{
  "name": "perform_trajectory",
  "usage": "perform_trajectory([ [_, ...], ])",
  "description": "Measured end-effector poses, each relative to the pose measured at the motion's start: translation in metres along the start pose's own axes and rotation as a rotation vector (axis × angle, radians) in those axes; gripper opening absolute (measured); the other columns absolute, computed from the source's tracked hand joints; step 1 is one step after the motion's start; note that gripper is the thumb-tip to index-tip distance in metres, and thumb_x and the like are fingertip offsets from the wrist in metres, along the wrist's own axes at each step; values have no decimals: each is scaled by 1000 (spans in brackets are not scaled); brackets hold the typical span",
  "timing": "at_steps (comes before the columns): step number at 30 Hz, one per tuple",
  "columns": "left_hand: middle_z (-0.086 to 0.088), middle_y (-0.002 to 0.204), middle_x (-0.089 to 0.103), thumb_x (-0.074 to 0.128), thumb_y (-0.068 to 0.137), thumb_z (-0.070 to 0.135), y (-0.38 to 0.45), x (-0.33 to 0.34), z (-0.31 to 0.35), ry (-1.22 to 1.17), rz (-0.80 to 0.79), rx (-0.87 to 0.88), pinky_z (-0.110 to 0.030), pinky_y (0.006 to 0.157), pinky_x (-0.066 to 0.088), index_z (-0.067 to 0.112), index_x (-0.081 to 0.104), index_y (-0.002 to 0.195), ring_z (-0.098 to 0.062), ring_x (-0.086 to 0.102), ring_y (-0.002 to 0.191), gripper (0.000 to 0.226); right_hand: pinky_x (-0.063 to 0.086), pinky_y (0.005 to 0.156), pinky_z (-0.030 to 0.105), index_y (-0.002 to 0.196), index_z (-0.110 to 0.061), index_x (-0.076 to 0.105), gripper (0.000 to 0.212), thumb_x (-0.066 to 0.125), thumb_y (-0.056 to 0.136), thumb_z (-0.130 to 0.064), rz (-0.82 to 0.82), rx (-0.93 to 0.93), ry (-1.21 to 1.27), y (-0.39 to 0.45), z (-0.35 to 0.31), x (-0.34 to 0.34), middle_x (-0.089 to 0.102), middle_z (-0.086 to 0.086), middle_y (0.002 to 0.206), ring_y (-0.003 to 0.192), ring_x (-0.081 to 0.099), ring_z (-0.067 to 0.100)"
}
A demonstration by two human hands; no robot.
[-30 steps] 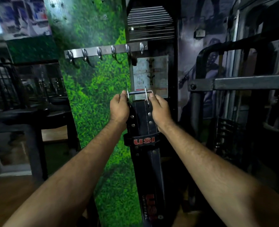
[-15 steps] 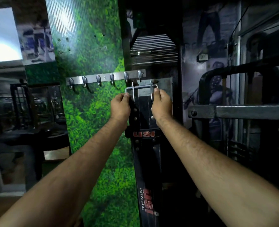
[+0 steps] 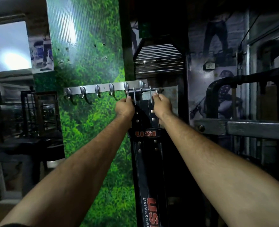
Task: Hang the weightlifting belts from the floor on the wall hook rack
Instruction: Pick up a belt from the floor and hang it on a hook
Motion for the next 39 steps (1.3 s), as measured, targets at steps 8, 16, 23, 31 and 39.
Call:
perform_trajectory([
  [8, -13, 98, 73, 47, 102, 32, -45, -9, -30, -106, -203, 135, -47, 84, 57, 5, 67, 107, -22, 67, 84, 34, 55, 78, 50, 90, -17, 58, 32, 48, 99, -46, -22, -171, -40, -26, 27, -1, 57, -11, 71, 71, 56, 11],
  [16, -1, 99, 77, 42, 104, 40, -80, -31, -78, -170, -283, 40, -36, 92, 56, 15, 73, 100, -14, 72, 94, 40, 50, 98, 35, 116, -20, 69, 35, 43, 105, -40, -56, 21, 159, -97, 82, -14, 71, 5, 113, 107, 66, 17],
  [23, 0, 99, 70, 50, 102, 28, -112, -35, -133, -128, -277, 80, -28, 86, 53, 7, 60, 107, -7, 66, 91, 24, 55, 92, 46, 102, -9, 62, 53, 60, 83, -58, -83, -54, -29, -133, 148, -16, 72, 2, 100, 97, 69, 17],
  [31, -9, 109, 70, 53, 99, 23, -142, -62, -238, 167, -415, 14, -42, 94, 55, 7, 59, 112, -20, 68, 104, 21, 56, 95, 48, 107, -16, 67, 21, 72, 89, -27, -263, 48, -53, -179, 211, -36, 75, 5, 107, 103, 72, 18],
  [39, -20, 101, 73, 64, 87, 54, -196, -86, -342, 267, -442, -259, -60, 86, 54, 3, 64, 103, -40, 69, 97, 53, 57, 94, 47, 112, -10, 69, 44, 75, 82, -42, -355, 222, -240, -233, 288, -61, 76, 2, 108, 102, 72, 14],
])
Point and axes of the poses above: each hand's wrist, its own y-axis towards the middle knuckle, its own x-axis out of the palm, z = x × y, the point moved 3 cm from there along y, towards the middle knuckle
